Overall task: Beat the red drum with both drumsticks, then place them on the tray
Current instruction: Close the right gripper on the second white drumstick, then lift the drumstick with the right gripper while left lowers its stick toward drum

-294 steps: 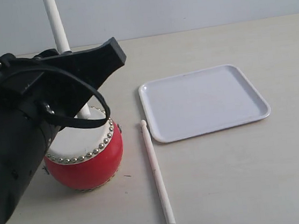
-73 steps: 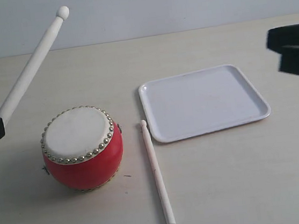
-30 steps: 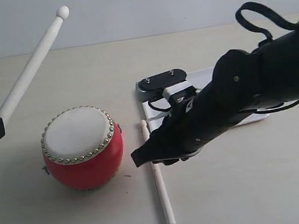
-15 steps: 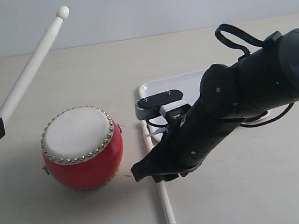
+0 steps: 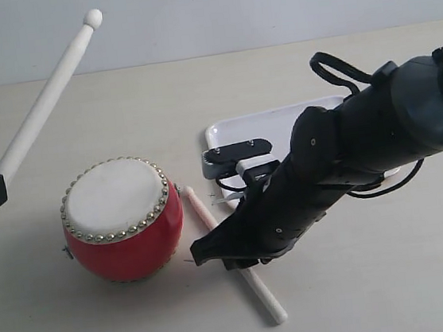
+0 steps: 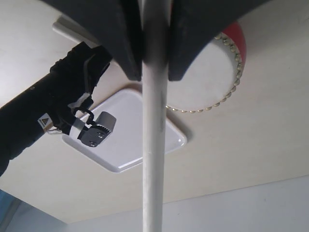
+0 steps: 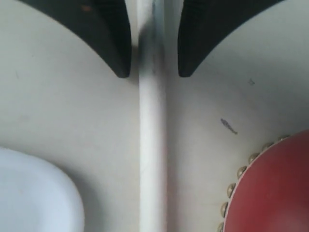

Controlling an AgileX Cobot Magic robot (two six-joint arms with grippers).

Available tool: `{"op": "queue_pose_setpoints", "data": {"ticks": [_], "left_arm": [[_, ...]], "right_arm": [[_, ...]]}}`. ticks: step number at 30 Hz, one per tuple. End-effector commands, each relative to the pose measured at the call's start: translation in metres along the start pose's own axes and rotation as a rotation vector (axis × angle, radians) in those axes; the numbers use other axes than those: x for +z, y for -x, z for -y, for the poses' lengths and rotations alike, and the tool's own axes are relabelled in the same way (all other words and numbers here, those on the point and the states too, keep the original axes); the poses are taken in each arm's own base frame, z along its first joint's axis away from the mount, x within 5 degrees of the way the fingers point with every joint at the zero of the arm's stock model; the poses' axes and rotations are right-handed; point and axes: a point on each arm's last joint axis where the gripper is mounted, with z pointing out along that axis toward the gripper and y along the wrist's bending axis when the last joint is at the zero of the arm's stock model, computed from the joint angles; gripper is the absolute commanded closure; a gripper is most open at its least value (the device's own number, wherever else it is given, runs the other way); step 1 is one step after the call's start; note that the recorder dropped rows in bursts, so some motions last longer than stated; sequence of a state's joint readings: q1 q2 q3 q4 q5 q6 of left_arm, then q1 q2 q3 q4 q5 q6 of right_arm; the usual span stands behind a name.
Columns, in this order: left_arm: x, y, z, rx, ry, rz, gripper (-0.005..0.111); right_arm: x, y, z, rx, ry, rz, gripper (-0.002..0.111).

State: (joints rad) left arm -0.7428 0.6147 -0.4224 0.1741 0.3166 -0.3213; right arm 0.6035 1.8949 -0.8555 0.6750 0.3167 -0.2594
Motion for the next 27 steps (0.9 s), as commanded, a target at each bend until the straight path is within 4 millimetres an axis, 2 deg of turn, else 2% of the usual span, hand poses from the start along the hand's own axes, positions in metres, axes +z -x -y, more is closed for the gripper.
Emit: {"op": "queue_pose_setpoints", "data": {"ticks": [1,8,17,20,27], "left_arm": [[-0.002,0.0,0.0,-0.006,-0.002,0.012,0.107],[-0.002,0.0,0.0,-0.006,-0.002,0.012,0.107],[-0.002,0.0,0.0,-0.006,-0.002,0.012,0.107],[-0.002,0.0,0.0,-0.006,-0.002,0.012,0.107],[-0.002,0.0,0.0,-0.006,-0.002,0.012,0.107]], "right_arm": [[0.007,-0.002,0.002,-0.004,-0.009,-0.016,0.082],[0.007,-0.002,0.002,-0.02,-0.013,-0.019,0.108],[0.002,-0.001,0.001,-0.075,-0.008,-0.014,0.108],[-0.011,0.002,-0.004,-0.095,0.013,0.012,0.108],[-0.059,0.012,-0.018,-0.167,0.053,0.152,0.108]]}}
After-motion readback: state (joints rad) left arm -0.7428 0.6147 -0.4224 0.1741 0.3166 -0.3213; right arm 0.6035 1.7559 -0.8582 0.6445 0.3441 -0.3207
